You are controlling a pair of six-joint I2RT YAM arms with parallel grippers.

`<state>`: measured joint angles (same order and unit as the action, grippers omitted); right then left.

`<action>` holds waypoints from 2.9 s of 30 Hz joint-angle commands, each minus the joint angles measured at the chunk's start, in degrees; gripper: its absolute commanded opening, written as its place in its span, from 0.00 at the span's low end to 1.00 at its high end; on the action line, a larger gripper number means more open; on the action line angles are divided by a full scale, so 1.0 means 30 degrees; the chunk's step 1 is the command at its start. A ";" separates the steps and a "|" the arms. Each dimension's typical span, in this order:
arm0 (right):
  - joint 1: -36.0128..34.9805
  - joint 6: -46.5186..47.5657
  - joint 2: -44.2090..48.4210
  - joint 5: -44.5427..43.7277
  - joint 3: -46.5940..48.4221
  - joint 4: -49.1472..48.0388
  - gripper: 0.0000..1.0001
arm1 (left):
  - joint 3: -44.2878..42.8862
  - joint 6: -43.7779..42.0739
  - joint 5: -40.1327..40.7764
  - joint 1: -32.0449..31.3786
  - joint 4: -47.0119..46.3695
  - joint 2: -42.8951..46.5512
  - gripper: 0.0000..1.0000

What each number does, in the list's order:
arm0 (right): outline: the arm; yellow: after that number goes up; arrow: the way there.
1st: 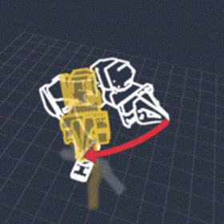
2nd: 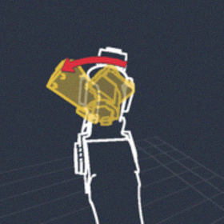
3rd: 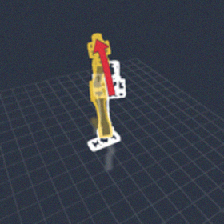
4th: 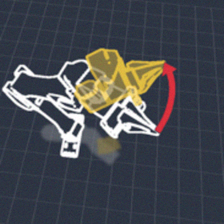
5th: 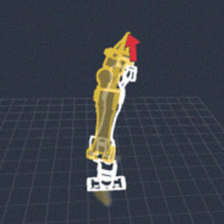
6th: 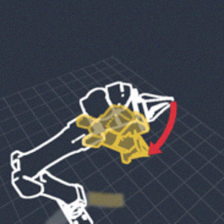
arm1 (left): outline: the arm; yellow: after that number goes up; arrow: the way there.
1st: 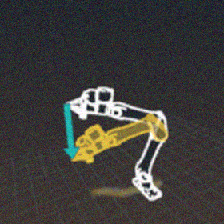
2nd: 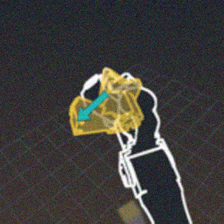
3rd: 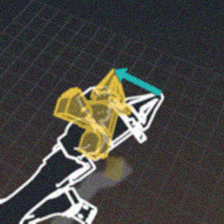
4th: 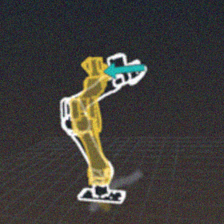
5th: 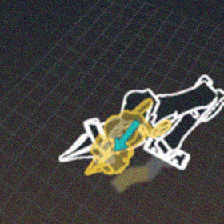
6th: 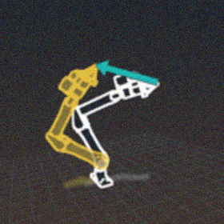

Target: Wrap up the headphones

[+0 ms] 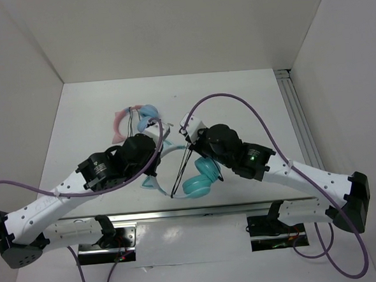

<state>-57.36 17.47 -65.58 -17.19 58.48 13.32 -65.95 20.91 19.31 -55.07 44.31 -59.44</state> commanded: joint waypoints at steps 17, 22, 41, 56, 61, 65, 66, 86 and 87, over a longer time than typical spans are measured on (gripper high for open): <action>0.3737 -0.0464 -0.0141 -0.0891 -0.0213 -0.1716 0.59 | -0.4441 -0.1404 -0.0400 -0.0017 0.2924 -0.1896 0.00; 0.4735 -0.0930 -0.0317 -0.1682 0.0134 -0.1366 0.74 | -0.4646 -0.1812 -0.2828 0.2210 0.2252 -0.2071 0.00; 0.4766 -0.8899 0.3197 -0.5110 0.3330 0.4462 1.00 | -0.1575 0.3344 -0.1603 0.5378 -0.5654 -0.9889 0.00; 0.3623 -0.9341 0.5279 -0.5344 0.1748 0.5432 1.00 | -0.0924 0.5626 -0.2367 0.4235 -1.1695 -1.6070 0.00; 0.3623 -0.9341 0.5279 -0.4789 0.1747 0.5667 1.00 | -0.1133 0.6622 -0.1575 0.3884 -1.0670 -1.6456 0.00; 0.3623 -0.9516 0.5657 -0.3677 0.1542 0.5667 1.00 | -0.0281 0.7239 -0.1136 0.3884 -1.1051 -1.5316 0.44; 0.3623 -0.9690 0.5659 -0.3442 0.1542 0.5667 1.00 | -0.0281 0.7240 -0.1134 0.3884 -1.1051 -1.5053 0.56; 0.3447 -1.1831 0.8734 -0.1799 0.5087 1.1698 1.00 | 0.1272 0.7855 0.4491 0.2038 0.0693 0.4686 0.99; 0.3621 -1.1831 0.8736 -0.1799 0.5290 1.2021 1.00 | 0.1475 0.7855 0.4201 0.2038 0.1132 0.6523 0.99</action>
<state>-46.52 -17.21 -39.68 -23.05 71.99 43.18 -63.70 42.92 31.42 -48.86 39.48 -47.20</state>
